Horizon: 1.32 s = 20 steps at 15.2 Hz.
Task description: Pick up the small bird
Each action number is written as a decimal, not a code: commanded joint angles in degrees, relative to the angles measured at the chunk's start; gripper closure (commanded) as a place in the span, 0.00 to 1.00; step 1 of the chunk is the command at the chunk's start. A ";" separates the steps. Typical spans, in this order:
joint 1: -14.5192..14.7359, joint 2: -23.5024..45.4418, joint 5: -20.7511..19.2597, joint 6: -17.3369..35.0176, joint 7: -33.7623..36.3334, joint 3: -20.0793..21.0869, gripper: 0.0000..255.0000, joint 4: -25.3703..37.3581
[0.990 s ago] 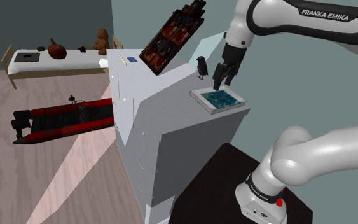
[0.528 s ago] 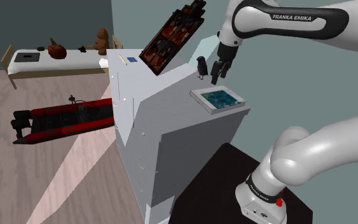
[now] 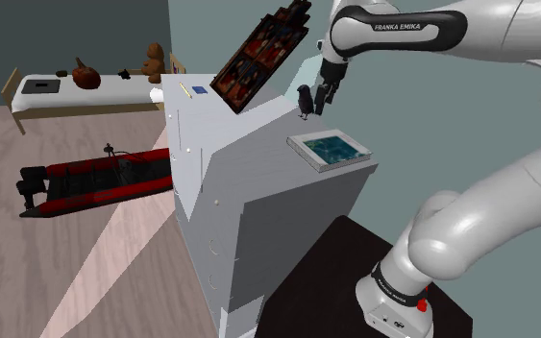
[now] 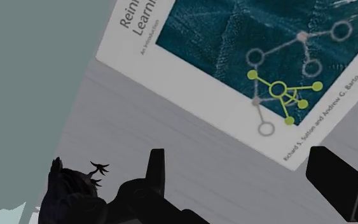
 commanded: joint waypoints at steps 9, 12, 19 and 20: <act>-0.98 18.67 -0.85 6.56 -14.59 -4.68 0.00 18.00; -1.84 24.67 0.08 7.67 -18.94 -5.40 0.00 24.79; -2.74 29.10 0.60 11.08 -21.22 -5.64 0.00 27.13; -2.73 29.10 0.51 11.82 -21.02 -5.64 0.00 26.37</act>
